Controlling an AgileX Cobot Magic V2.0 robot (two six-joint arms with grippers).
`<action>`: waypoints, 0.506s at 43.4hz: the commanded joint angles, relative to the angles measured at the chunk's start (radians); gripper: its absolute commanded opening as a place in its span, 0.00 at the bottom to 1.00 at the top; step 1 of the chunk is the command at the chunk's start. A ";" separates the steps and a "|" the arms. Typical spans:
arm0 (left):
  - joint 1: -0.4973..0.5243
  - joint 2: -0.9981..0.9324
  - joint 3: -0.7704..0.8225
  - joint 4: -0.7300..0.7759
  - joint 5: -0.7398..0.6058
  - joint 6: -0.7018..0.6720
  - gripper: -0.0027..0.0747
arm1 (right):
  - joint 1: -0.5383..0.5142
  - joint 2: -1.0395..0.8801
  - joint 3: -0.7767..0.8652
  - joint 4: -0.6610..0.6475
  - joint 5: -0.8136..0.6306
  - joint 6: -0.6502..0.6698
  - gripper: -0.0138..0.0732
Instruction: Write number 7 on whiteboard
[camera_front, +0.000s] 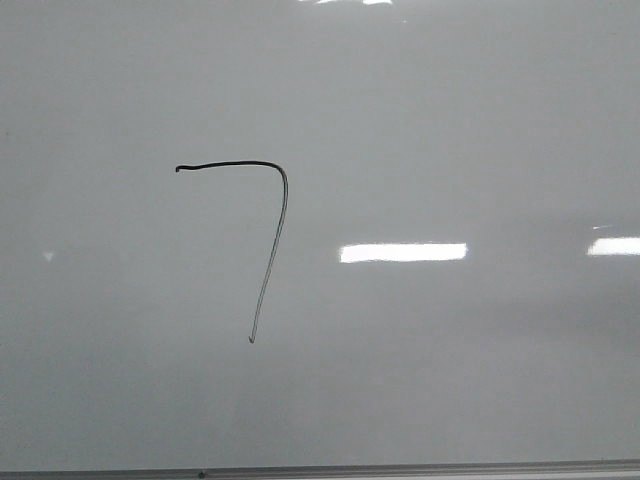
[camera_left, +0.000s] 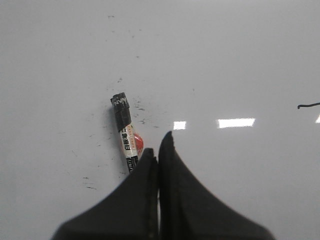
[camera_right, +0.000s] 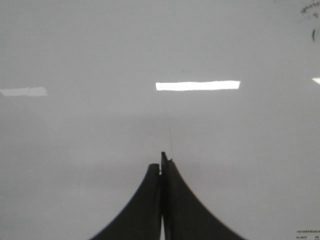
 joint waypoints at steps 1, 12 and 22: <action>0.002 -0.014 0.003 0.000 -0.088 -0.010 0.01 | -0.017 -0.044 0.017 -0.027 -0.090 0.027 0.09; 0.002 -0.014 0.003 0.000 -0.088 -0.010 0.01 | -0.079 -0.158 0.047 -0.025 -0.011 0.028 0.09; 0.002 -0.014 0.003 0.000 -0.088 -0.010 0.01 | -0.081 -0.155 0.047 -0.025 -0.008 0.028 0.09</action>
